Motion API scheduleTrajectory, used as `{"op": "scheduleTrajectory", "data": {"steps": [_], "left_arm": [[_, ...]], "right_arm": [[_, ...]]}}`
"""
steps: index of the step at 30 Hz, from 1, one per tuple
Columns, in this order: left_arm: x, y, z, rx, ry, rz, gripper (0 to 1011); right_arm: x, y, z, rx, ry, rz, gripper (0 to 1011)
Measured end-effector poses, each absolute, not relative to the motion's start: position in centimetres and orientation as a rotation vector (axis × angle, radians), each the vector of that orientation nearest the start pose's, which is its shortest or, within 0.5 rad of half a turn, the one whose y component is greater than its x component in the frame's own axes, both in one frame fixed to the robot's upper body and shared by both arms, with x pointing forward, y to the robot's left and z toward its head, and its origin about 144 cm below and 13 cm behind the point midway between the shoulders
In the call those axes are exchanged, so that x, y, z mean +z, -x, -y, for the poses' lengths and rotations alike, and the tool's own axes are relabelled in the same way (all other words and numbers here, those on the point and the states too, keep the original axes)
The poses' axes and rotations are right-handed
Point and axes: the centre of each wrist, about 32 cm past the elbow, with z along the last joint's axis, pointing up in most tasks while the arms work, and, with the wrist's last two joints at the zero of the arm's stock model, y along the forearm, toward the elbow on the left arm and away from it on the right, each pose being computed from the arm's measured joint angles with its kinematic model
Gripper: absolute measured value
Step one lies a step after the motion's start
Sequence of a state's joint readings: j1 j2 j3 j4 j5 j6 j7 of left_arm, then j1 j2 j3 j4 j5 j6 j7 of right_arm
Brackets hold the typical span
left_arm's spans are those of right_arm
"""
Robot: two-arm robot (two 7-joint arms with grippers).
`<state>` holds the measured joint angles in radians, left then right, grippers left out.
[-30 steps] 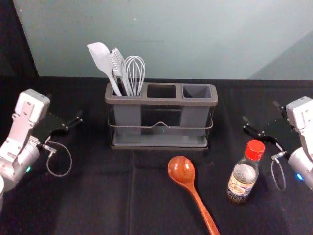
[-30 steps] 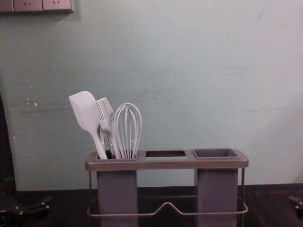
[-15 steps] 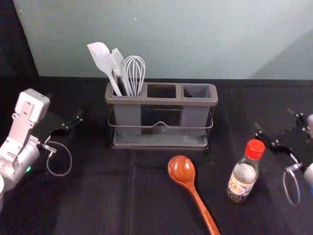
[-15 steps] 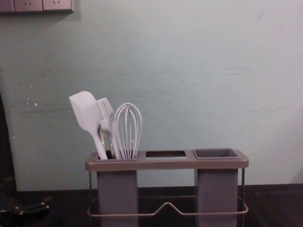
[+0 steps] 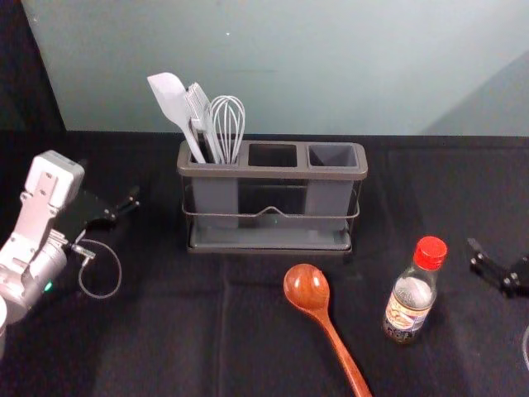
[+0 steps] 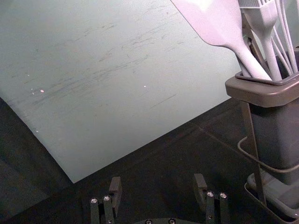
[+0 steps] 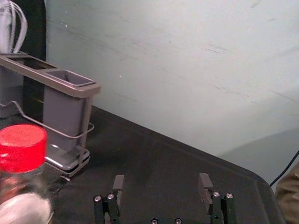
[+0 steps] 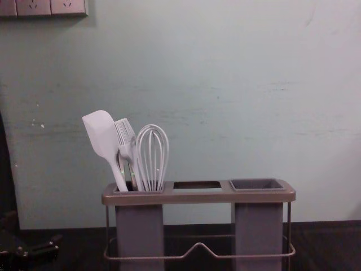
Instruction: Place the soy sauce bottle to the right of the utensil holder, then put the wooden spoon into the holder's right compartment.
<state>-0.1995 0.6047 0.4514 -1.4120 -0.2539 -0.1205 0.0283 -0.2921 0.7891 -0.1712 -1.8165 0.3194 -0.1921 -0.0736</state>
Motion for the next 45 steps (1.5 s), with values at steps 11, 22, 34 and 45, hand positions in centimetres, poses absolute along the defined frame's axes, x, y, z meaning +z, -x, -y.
{"op": "scheduleTrajectory", "data": {"steps": [11,22,34,45], "left_arm": [[114.0,-48.9,-31.0,1.248,-0.304,0.285,1005],[114.0,-48.9,-31.0,1.248,-0.304,0.285,1005],[114.0,-48.9,-31.0,1.248,-0.304,0.285,1005],[114.0,-48.9,-31.0,1.248,-0.304,0.285,1005]], "right_arm": [[117.4,-34.2,35.1,-1.166,0.264,0.302,1002],[117.4,-33.2,34.4,-1.048,0.161,0.214,1002],[117.0,-34.1,32.9,-0.991,0.057,0.135,1002],[116.6,-35.5,31.7,-0.967,0.030,0.097,1002]]}}
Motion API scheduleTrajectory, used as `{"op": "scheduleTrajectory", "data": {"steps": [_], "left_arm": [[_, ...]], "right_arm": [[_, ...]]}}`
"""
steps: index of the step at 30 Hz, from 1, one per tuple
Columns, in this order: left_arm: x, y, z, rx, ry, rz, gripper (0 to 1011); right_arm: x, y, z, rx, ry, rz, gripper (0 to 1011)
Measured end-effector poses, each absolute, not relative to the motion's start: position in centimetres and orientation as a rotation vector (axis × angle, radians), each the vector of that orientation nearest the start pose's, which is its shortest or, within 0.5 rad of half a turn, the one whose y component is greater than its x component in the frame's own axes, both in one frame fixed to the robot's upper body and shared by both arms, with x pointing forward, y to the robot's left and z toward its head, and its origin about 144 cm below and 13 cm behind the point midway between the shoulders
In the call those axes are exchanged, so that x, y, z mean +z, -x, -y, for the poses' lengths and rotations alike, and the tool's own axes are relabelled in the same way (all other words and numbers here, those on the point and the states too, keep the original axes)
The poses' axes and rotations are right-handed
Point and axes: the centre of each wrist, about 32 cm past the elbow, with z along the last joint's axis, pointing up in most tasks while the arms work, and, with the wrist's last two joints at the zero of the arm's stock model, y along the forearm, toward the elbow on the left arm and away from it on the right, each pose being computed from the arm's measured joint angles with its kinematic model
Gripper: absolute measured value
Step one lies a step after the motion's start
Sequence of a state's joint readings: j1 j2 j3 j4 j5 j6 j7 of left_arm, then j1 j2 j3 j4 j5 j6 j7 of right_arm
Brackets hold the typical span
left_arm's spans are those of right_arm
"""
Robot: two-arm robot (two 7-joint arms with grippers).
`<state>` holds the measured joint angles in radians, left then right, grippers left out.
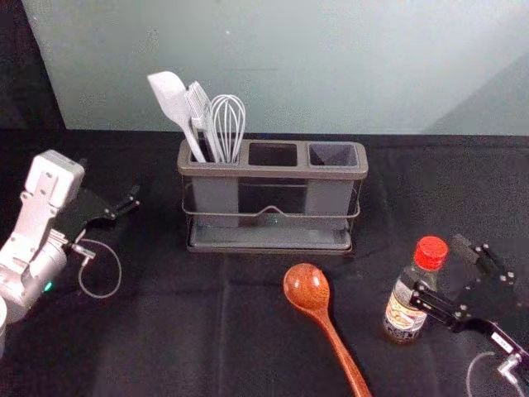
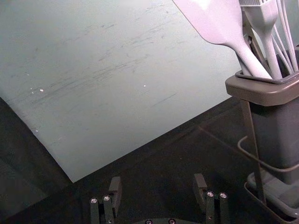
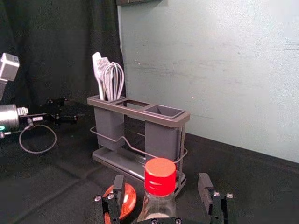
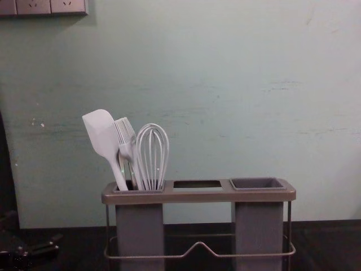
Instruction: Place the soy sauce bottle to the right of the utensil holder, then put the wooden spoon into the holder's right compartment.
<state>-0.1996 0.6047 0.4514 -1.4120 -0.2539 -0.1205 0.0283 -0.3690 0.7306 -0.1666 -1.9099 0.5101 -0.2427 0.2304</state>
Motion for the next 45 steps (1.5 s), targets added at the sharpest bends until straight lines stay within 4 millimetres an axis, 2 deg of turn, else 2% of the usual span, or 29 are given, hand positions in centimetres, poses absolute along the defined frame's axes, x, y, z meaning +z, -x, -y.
{"op": "scheduleTrajectory", "data": {"steps": [14,33,37,45], "left_arm": [[114.0,-48.9,-31.0,1.248,-0.304,0.285,1005],[114.0,-48.9,-31.0,1.248,-0.304,0.285,1005],[114.0,-48.9,-31.0,1.248,-0.304,0.285,1005],[114.0,-48.9,-31.0,1.248,-0.304,0.285,1005]], "right_arm": [[116.3,-37.0,30.8,-0.957,0.018,0.100,1002],[116.1,-37.3,30.5,-0.963,0.006,0.103,1002],[116.0,-37.2,30.6,-0.967,0.010,0.099,947],[115.9,-36.5,31.0,-0.984,0.014,0.093,713]]}}
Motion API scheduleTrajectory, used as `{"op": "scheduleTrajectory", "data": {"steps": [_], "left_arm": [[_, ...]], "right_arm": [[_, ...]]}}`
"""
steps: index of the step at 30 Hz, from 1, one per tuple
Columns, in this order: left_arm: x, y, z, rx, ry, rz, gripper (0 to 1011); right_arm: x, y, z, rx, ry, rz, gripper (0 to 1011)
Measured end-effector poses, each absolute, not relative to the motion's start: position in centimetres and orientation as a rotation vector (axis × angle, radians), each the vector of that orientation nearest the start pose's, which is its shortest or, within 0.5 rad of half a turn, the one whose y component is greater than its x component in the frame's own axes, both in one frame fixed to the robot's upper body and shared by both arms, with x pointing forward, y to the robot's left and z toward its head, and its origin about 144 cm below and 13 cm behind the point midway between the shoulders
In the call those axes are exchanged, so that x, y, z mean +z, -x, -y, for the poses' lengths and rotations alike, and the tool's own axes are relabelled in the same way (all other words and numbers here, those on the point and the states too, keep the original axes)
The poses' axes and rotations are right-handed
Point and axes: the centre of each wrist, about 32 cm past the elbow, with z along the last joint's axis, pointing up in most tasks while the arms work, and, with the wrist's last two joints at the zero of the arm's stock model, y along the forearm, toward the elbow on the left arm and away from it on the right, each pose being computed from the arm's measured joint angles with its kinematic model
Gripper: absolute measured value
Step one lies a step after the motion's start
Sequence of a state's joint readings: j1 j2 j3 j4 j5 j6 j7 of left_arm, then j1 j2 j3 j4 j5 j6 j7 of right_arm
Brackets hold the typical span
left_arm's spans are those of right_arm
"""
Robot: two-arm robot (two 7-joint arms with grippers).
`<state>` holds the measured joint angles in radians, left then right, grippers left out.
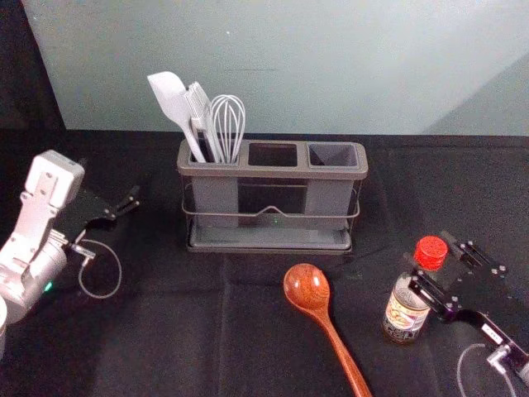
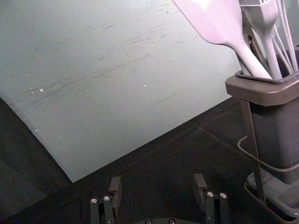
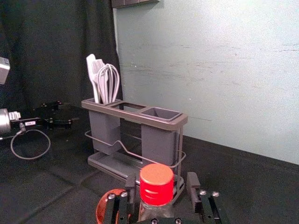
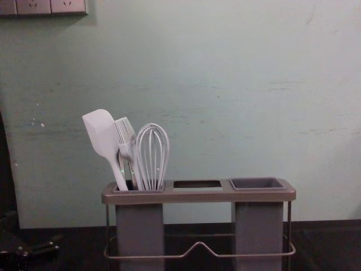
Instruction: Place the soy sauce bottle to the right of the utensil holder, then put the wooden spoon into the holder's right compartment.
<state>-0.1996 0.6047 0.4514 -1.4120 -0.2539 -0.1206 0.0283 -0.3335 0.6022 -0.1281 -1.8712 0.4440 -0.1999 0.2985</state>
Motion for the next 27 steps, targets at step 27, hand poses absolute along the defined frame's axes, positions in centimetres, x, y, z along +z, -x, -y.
{"op": "scheduleTrajectory", "data": {"steps": [27], "left_arm": [[114.0,-48.9,-31.0,1.248,-0.304,0.285,1005]], "right_arm": [[117.7,-36.4,31.1,-0.961,0.010,0.135,390]]}}
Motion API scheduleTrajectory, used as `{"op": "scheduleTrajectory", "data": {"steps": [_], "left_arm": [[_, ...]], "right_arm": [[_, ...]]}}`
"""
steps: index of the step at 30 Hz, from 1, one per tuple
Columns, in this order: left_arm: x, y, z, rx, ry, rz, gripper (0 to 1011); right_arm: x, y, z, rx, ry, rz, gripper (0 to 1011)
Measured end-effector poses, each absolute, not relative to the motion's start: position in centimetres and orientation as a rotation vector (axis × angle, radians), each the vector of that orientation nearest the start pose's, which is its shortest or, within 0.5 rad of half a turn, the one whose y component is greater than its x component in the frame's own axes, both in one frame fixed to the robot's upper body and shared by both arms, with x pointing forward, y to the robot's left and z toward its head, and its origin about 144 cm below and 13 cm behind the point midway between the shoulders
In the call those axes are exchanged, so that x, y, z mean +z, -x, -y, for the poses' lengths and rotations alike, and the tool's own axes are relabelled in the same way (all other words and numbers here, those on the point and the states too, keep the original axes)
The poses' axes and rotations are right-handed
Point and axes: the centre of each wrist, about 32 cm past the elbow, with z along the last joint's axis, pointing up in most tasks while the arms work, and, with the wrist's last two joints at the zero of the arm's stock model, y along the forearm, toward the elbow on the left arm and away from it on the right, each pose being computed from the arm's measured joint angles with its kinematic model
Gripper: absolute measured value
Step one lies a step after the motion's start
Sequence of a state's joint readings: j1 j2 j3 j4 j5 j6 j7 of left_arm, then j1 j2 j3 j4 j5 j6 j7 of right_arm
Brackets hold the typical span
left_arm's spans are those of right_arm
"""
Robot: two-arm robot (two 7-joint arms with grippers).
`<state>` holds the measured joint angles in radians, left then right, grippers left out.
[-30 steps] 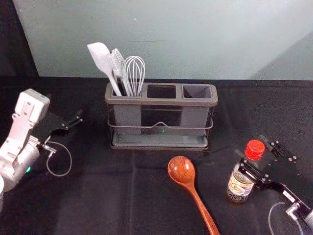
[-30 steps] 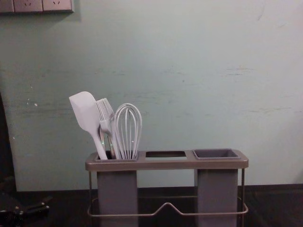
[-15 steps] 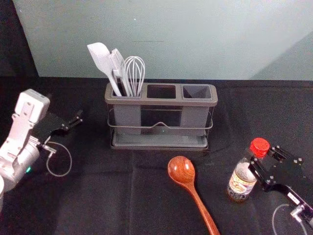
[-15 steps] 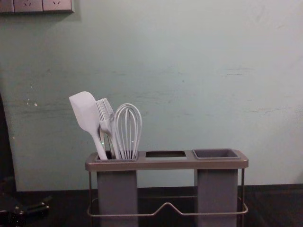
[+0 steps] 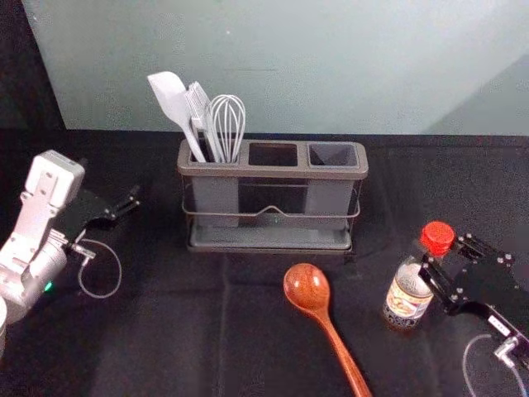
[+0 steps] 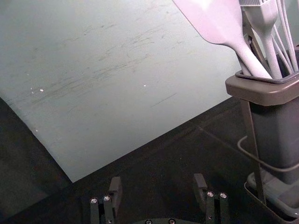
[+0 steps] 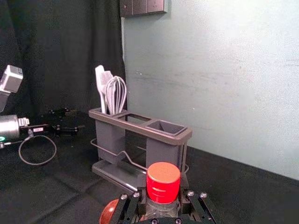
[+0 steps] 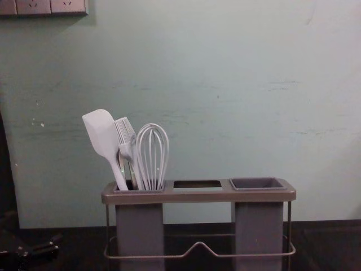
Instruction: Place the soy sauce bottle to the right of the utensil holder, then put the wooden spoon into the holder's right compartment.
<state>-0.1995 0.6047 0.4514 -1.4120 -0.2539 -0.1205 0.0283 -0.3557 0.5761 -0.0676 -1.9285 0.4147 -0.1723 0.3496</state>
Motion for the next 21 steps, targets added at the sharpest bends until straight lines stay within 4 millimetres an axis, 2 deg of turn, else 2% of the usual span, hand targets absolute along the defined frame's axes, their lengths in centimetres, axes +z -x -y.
{"op": "scheduleTrajectory", "data": {"steps": [10,21], "left_arm": [[114.0,-48.9,-31.0,1.248,-0.304,0.285,1005],[114.0,-48.9,-31.0,1.248,-0.305,0.285,1005]], "right_arm": [[118.9,-37.7,32.6,-0.967,0.027,0.165,390],[119.2,-40.6,33.9,-0.969,0.012,0.158,390]]}}
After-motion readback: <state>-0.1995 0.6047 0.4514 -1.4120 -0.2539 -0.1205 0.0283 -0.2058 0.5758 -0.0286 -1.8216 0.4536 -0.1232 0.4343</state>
